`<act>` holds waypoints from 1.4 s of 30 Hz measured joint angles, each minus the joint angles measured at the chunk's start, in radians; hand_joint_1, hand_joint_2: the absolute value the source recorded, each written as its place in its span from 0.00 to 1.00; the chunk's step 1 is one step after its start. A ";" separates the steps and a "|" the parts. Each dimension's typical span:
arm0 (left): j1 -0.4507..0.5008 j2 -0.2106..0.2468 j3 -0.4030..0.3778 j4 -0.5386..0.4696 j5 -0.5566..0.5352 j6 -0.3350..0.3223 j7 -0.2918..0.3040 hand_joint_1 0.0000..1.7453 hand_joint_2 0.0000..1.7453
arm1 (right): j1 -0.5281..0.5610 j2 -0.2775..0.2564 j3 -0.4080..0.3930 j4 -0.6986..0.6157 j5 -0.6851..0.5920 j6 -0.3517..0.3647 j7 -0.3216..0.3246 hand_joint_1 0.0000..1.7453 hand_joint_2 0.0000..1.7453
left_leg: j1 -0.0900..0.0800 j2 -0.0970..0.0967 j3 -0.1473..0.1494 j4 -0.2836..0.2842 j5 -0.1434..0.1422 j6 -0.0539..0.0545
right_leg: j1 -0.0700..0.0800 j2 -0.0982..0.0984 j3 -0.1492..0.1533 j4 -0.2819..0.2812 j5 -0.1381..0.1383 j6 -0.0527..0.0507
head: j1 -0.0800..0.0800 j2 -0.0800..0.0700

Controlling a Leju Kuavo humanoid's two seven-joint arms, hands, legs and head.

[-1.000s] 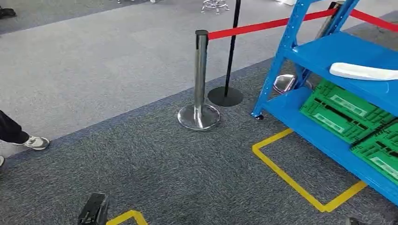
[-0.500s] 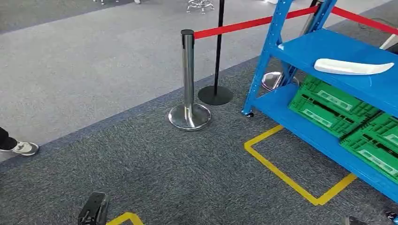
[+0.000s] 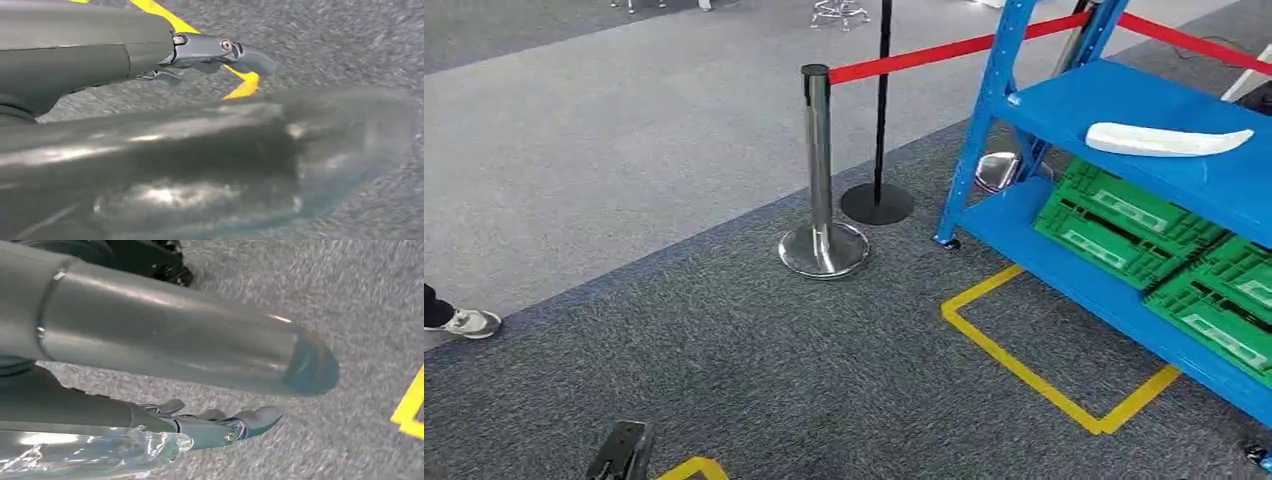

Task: Take the parts from the cabinet and place them on the table.

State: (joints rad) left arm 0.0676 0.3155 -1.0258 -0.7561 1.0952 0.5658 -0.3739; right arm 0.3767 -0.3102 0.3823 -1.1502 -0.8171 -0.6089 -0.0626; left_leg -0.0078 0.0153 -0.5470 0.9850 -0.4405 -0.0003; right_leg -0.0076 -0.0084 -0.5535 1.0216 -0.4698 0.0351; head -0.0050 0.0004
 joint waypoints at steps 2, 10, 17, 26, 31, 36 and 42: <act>0.011 0.008 -0.003 -0.018 0.002 0.012 -0.002 0.00 0.00 | 0.020 -0.006 0.006 -0.021 -0.005 -0.008 -0.003 0.00 0.00 | 0.003 0.003 0.000 -0.001 0.000 -0.008 | 0.002 0.005 -0.003 0.001 0.003 -0.010 | 0.000 0.000; 0.019 0.025 -0.017 -0.063 0.027 0.038 -0.006 0.00 0.00 | 0.022 -0.026 0.038 -0.043 -0.046 -0.019 -0.017 0.00 0.00 | 0.008 -0.006 -0.131 0.268 -0.100 -0.025 | -0.002 0.027 -0.006 -0.002 0.009 -0.032 | -0.002 0.000; 0.014 0.033 -0.029 -0.073 0.038 0.038 -0.008 0.00 0.00 | 0.015 -0.035 0.055 -0.046 -0.066 -0.023 -0.021 0.00 0.00 | 0.003 -0.028 0.000 0.000 -0.006 -0.004 | -0.003 0.049 -0.018 -0.010 0.017 0.000 | 0.000 0.000; -0.005 0.032 -0.034 -0.074 0.054 0.012 -0.012 0.00 0.00 | -0.022 -0.045 0.093 -0.039 -0.098 -0.021 -0.033 0.00 0.00 | 0.007 0.000 0.002 -0.007 0.001 0.021 | -0.003 0.015 -0.094 0.183 -0.057 0.014 | 0.003 0.000; -0.025 0.028 -0.036 -0.069 0.054 -0.002 -0.007 0.00 0.00 | -0.055 -0.047 0.108 -0.025 -0.109 -0.017 -0.034 0.00 0.00 | 0.000 0.006 0.005 -0.003 -0.001 -0.001 | 0.004 -0.002 -0.005 -0.003 -0.001 -0.005 | 0.002 0.000; -0.036 0.024 -0.040 -0.058 0.053 -0.008 -0.005 0.00 0.00 | -0.064 -0.050 0.117 -0.014 -0.116 -0.015 -0.036 0.00 0.00 | 0.007 -0.005 -0.058 0.133 -0.090 -0.030 | -0.001 0.009 0.002 -0.009 0.011 -0.031 | -0.003 0.000; -0.041 0.015 -0.042 -0.033 0.051 -0.026 -0.005 0.00 0.00 | -0.077 -0.050 0.125 0.001 -0.126 -0.005 -0.040 0.00 0.00 | 0.009 -0.007 -0.084 0.149 -0.023 -0.028 | -0.003 0.035 0.003 -0.009 0.010 -0.031 | -0.002 0.000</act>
State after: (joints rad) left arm 0.0267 0.3300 -1.0677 -0.7889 1.1467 0.5398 -0.3784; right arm 0.2999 -0.3597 0.5074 -1.1490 -0.9434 -0.6138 -0.1022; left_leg 0.0015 0.0082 -0.6305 1.1341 -0.4639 -0.0284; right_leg -0.0104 0.0270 -0.5507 1.0128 -0.4594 0.0039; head -0.0072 0.0004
